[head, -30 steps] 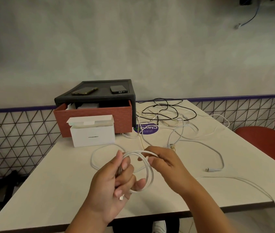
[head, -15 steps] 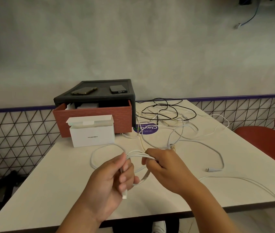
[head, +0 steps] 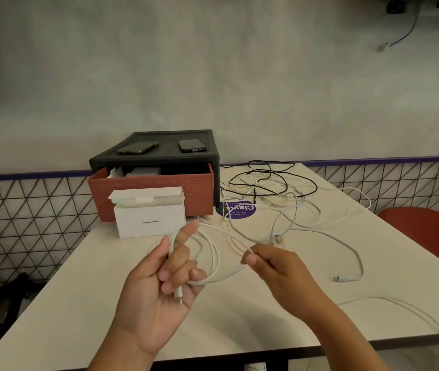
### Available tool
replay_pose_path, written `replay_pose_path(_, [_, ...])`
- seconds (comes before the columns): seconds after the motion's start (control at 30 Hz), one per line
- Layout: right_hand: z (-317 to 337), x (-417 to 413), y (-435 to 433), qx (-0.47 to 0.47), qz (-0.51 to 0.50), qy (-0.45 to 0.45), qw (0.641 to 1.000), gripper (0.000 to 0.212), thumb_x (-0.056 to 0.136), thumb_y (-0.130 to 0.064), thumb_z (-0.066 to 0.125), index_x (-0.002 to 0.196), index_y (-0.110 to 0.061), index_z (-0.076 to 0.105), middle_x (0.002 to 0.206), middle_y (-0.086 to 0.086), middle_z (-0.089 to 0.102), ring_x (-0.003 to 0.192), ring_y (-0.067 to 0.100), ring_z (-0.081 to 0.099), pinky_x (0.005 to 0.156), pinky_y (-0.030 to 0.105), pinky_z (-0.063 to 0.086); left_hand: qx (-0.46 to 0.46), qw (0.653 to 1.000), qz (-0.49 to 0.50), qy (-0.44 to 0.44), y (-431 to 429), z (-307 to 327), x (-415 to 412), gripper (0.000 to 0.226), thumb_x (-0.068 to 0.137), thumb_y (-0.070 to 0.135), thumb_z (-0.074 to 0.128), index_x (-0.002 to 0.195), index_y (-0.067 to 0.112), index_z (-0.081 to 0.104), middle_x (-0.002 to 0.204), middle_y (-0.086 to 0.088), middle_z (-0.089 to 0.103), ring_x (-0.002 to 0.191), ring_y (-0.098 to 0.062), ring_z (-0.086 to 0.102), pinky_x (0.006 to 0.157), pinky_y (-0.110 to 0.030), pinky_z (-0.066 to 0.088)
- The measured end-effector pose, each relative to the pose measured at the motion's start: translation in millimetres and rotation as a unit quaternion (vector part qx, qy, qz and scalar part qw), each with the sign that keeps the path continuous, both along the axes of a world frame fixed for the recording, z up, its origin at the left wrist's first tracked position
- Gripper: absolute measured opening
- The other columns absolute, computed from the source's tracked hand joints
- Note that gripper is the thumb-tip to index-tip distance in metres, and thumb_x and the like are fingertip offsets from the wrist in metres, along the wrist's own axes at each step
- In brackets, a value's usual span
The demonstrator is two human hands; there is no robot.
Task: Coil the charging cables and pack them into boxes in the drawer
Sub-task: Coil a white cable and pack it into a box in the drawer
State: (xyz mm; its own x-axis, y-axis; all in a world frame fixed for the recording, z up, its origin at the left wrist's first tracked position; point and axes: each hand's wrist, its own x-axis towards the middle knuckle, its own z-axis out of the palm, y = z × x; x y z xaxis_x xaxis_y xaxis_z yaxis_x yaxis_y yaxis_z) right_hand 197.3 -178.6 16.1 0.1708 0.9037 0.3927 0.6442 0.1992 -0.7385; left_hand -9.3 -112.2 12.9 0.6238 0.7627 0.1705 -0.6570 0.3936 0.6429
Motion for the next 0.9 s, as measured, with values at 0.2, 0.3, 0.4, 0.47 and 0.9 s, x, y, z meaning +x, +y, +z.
replay_pose_path(0.2, [-4, -11, -8, -0.080, 0.043, -0.158, 0.983, 0.028, 0.096, -0.036, 0.046, 0.111, -0.021, 0.063, 0.096, -0.002, 0.069, 0.089, 0.012, 0.060, 0.082, 0.026, 0.046, 0.011, 0.999, 0.036, -0.013, -1, 12, 20, 0.080, 0.047, 0.019, 0.089, 0.119, -0.001, 0.061, 0.055, 0.001, 0.041, 0.041, -0.010, 0.039, 0.064, -0.030, 0.056])
replay_pose_path(0.3, [5, -17, -12, -0.096, 0.062, -0.218, 0.969, 0.032, 0.096, -0.037, 0.042, 0.108, -0.011, 0.057, 0.094, 0.006, 0.066, 0.087, 0.021, 0.058, 0.079, 0.034, 0.049, 0.022, 0.997, 0.074, 0.021, 0, 15, 28, 0.095, 0.039, 0.027, 0.092, 0.123, 0.002, 0.055, 0.057, 0.000, 0.045, 0.043, -0.010, 0.042, 0.065, -0.030, 0.056])
replay_pose_path(0.4, [17, -22, -16, -0.103, 0.079, -0.229, 0.965, 0.027, 0.095, -0.034, 0.043, 0.106, -0.014, 0.057, 0.081, -0.002, 0.062, 0.078, 0.016, 0.053, 0.074, 0.029, 0.045, 0.059, 0.992, 0.107, 0.036, -4, 21, 34, 0.072, 0.059, 0.028, 0.081, 0.122, 0.006, 0.053, 0.059, -0.003, 0.049, 0.046, -0.011, 0.045, 0.073, -0.031, 0.058])
replay_pose_path(0.47, [25, -25, -19, -0.104, 0.096, -0.227, 0.963, 0.016, 0.095, -0.031, 0.045, 0.096, -0.022, 0.059, 0.078, -0.007, 0.059, 0.073, 0.009, 0.047, 0.072, 0.026, 0.043, 0.107, 0.983, 0.128, 0.072, -8, 22, 39, 0.048, 0.076, 0.021, 0.053, 0.123, 0.010, 0.052, 0.060, -0.004, 0.053, 0.049, -0.012, 0.048, 0.078, -0.031, 0.053])
replay_pose_path(0.9, [48, -16, -16, 0.008, 0.072, -0.221, 0.973, 0.007, 0.083, -0.036, 0.060, 0.084, -0.029, 0.063, 0.062, -0.017, 0.055, 0.064, 0.001, 0.052, 0.056, 0.015, 0.038, 0.349, 0.856, 0.164, 0.344, -16, 14, 53, 0.037, 0.098, 0.016, 0.035, 0.117, 0.047, 0.038, 0.055, 0.009, 0.055, 0.052, -0.001, 0.049, 0.057, -0.014, 0.043])
